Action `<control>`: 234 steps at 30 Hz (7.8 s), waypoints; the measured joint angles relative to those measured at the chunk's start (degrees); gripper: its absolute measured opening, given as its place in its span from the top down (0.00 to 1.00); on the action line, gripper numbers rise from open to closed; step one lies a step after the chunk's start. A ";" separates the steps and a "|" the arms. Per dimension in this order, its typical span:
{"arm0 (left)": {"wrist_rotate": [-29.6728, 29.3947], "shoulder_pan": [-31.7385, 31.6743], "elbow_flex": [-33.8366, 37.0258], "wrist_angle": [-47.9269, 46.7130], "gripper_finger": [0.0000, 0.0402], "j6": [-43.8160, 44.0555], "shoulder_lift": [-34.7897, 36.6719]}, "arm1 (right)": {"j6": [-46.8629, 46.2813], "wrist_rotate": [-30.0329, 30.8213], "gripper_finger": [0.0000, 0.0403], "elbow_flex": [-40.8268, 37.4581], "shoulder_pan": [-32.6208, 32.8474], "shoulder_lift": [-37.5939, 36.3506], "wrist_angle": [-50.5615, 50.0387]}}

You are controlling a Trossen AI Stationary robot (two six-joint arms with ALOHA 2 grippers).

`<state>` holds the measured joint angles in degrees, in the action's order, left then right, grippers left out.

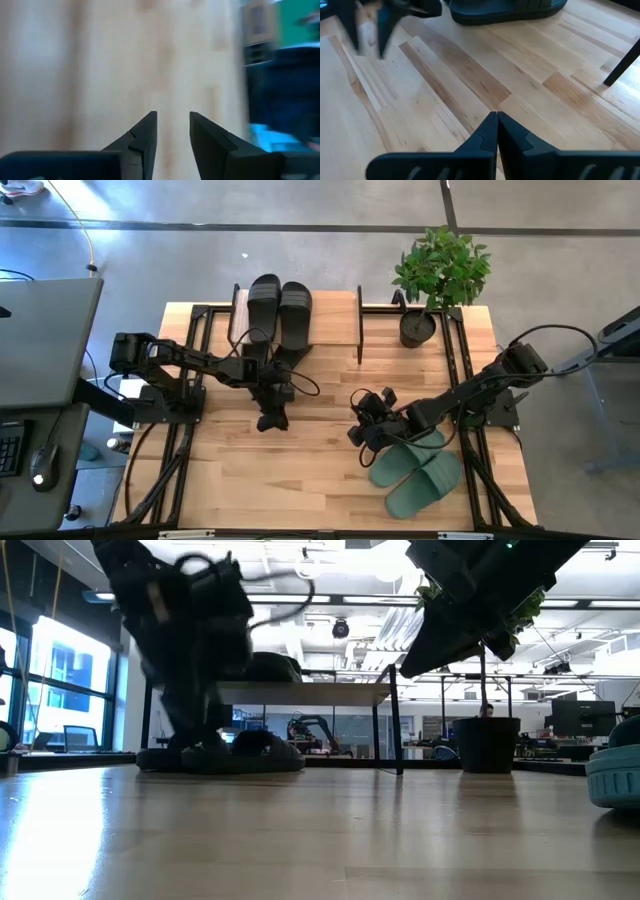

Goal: Pick and place slides into the shelf
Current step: Put the top blue slide under the shelf

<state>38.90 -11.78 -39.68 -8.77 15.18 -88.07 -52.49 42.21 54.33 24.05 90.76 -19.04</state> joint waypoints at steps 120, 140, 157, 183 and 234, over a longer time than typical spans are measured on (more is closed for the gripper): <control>-39.96 17.80 -4.42 -27.83 0.97 -2.90 54.44 | -46.49 -37.47 0.55 27.18 18.42 7.48 -68.52; -39.96 17.81 -4.44 -27.81 0.97 -2.90 54.42 | -49.03 -41.68 0.55 13.16 18.36 7.52 -53.32; -39.96 17.82 -4.44 -27.81 0.97 -2.90 54.42 | -48.75 -39.18 0.92 11.93 18.34 7.48 -53.60; -39.97 17.81 -4.44 -27.81 0.97 -2.90 54.45 | -30.50 -4.23 1.00 40.28 15.30 6.64 -70.23; -39.96 17.82 -4.44 -27.81 0.97 -2.90 54.42 | 13.69 -1.30 1.00 54.73 -22.30 40.19 -42.32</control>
<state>-1.06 6.04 -44.12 -36.58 12.27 -33.65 -38.80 40.91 109.06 1.76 130.96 -61.36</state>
